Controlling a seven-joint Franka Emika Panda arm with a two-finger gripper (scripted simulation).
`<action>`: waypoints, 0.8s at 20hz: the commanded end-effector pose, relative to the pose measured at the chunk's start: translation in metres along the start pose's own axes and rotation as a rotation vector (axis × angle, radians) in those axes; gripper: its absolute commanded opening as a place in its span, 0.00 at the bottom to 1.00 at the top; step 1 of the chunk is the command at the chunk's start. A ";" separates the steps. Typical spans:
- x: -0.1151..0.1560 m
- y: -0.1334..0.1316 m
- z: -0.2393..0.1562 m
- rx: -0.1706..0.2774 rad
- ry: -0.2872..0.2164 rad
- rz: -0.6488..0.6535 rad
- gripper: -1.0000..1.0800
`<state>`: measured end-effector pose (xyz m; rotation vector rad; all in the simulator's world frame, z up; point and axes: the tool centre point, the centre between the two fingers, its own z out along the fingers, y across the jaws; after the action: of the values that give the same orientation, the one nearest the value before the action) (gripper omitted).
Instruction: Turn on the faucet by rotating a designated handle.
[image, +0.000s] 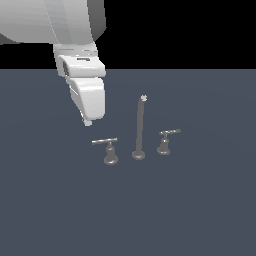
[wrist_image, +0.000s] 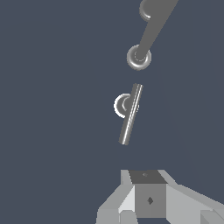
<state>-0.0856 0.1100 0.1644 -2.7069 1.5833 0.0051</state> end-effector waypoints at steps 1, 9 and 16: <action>0.005 -0.007 0.013 0.000 0.001 0.043 0.00; 0.023 -0.027 0.049 -0.002 0.005 0.168 0.00; 0.036 -0.038 0.071 -0.003 0.007 0.246 0.00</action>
<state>-0.0385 0.0989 0.0977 -2.5124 1.8876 0.0003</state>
